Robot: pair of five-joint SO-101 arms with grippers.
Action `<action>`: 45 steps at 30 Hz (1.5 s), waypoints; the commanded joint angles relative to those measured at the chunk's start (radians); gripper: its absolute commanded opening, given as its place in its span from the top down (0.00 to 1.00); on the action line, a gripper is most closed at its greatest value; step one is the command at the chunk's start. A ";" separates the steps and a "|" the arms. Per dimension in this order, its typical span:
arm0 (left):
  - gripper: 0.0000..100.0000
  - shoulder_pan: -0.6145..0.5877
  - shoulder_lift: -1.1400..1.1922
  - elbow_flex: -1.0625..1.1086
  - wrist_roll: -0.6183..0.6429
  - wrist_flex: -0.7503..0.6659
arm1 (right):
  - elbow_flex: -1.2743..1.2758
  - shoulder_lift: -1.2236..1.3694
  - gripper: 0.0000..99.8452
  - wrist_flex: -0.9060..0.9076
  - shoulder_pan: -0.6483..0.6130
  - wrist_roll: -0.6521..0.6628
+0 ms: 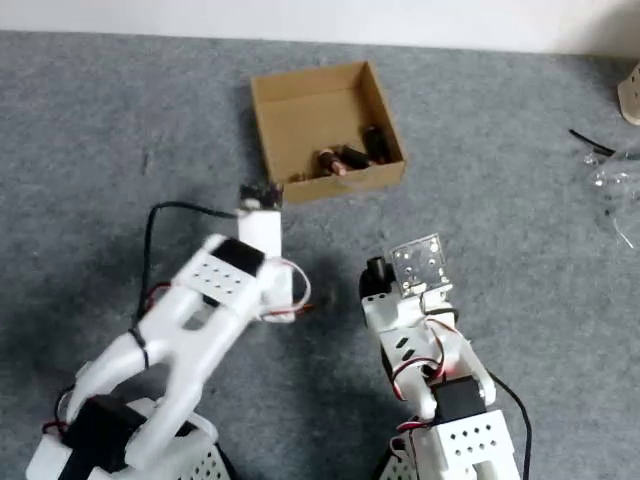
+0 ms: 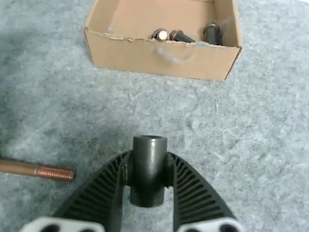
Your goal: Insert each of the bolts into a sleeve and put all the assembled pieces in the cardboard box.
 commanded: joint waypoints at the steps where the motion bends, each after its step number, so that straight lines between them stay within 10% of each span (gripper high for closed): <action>1: 0.99 0.051 0.013 -0.079 0.193 0.083 | -0.015 -0.019 1.00 -0.041 0.010 0.020; 11: 0.98 0.001 0.025 -0.094 0.339 0.081 | -0.015 -0.019 1.00 -0.041 0.010 0.021; 18: 0.74 -0.044 0.025 -0.073 0.377 0.083 | -0.013 -0.021 1.00 -0.042 0.010 0.069; 45: 0.69 -0.019 0.375 -0.174 0.460 0.009 | 0.035 -0.021 1.00 -0.105 0.010 0.077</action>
